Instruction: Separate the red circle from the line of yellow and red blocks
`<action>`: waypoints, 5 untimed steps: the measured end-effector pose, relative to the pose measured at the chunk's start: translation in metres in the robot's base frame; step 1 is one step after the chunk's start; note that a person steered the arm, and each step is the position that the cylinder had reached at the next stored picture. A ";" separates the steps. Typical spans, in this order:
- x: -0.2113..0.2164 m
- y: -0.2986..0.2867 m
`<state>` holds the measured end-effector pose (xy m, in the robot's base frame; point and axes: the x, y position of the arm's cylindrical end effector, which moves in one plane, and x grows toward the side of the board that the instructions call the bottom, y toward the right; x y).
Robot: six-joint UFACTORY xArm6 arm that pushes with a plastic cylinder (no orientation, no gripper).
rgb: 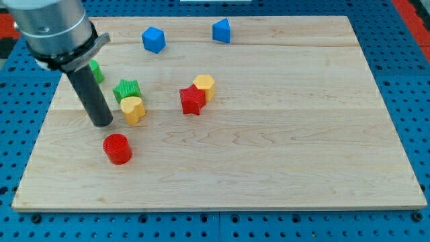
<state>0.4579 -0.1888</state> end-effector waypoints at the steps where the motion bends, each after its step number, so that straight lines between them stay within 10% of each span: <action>1: -0.015 -0.009; 5: -0.006 0.038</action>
